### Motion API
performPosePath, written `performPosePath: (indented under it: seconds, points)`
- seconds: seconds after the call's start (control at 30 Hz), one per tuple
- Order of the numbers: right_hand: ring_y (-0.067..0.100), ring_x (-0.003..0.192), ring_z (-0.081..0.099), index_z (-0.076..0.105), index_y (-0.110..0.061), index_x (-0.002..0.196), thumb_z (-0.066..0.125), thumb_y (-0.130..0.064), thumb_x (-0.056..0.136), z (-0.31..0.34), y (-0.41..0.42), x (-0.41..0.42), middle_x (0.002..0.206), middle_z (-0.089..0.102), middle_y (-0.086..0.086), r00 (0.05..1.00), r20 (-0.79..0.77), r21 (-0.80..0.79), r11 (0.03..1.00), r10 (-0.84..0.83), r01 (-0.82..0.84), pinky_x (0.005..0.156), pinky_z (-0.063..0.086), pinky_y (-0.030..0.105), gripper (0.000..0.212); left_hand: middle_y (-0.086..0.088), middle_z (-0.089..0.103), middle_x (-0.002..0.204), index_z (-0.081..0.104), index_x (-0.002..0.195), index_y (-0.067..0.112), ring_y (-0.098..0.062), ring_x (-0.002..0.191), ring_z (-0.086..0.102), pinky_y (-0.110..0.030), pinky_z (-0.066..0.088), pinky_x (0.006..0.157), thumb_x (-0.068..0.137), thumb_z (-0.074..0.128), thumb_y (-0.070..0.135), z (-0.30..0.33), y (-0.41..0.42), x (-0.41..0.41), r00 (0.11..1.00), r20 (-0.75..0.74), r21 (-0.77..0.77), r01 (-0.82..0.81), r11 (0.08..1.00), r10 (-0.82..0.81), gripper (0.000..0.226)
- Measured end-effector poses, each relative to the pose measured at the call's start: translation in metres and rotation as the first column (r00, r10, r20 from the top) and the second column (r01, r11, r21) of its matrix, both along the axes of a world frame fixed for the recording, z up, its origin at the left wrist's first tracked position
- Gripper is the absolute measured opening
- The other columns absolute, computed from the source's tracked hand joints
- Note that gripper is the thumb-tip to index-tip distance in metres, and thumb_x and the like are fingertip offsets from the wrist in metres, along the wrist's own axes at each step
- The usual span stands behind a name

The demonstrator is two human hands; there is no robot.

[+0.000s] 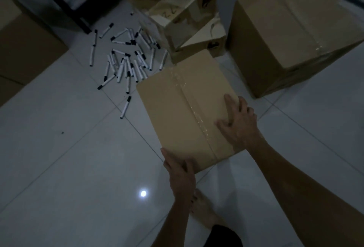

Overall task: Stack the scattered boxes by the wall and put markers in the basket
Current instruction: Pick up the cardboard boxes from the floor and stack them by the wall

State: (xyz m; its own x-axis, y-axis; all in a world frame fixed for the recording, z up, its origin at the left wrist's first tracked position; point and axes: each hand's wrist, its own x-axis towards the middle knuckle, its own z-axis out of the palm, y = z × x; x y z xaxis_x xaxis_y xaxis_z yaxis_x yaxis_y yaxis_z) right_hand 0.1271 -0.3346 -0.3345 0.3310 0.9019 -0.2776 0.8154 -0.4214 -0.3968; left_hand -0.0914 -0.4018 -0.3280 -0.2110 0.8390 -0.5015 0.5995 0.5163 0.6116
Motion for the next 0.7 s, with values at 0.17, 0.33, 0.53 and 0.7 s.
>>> performPosePath:
  seconds: [0.17, 0.33, 0.53, 0.7]
  points:
    - [0.045, 0.129, 0.034, 0.008, -0.038, 0.154, 0.055, -0.067, 0.083, -0.006, 0.003, 0.011, 0.157, 0.015, 0.012, 0.999, -0.031, 0.010, 1.000, 0.024, -0.024, 0.105, 0.033, 0.056, 0.090, 0.003, 0.019, 0.162, -0.007, 0.156, 0.031, -0.033, 0.131, 0.047, -0.045, 0.040, 0.103, 0.088, 0.065, 0.036, -0.007, 0.016, -0.001, 0.999, -0.001, 0.016, -0.043, 0.999, 0.043, 0.099]
    - [0.040, 0.120, 0.045, 0.010, -0.037, 0.153, 0.049, -0.085, 0.073, -0.010, 0.000, 0.021, 0.149, 0.029, 0.011, 0.999, 0.016, 0.054, 0.997, 0.052, -0.052, 0.096, 0.042, 0.051, 0.102, 0.005, 0.017, 0.162, -0.002, 0.156, 0.031, -0.026, 0.142, 0.034, -0.047, 0.032, 0.111, 0.087, 0.066, 0.048, -0.011, 0.068, -0.007, 0.998, 0.015, 0.118, -0.054, 0.992, 0.053, 0.099]
    - [0.035, 0.118, 0.053, -0.001, -0.050, 0.151, 0.048, -0.095, 0.062, -0.025, 0.016, 0.041, 0.145, 0.033, 0.003, 0.992, -0.114, 0.085, 0.996, 0.048, -0.038, 0.088, 0.048, 0.051, 0.111, 0.009, 0.017, 0.162, -0.001, 0.155, 0.034, -0.021, 0.145, 0.030, -0.045, 0.029, 0.113, 0.085, 0.061, 0.059, -0.025, 0.090, 0.000, 0.996, -0.021, 0.224, -0.081, 0.971, 0.088, 0.097]
    - [0.030, 0.121, 0.053, -0.002, -0.053, 0.151, 0.052, -0.092, 0.064, -0.034, 0.032, 0.042, 0.147, 0.029, -0.006, 0.979, -0.157, 0.125, 0.986, 0.134, -0.115, 0.090, 0.046, 0.051, 0.109, 0.008, 0.020, 0.161, -0.001, 0.154, 0.036, -0.024, 0.141, 0.037, -0.048, 0.033, 0.111, 0.087, 0.058, 0.061, -0.034, 0.080, -0.001, 0.989, -0.072, 0.286, -0.103, 0.952, 0.129, 0.093]
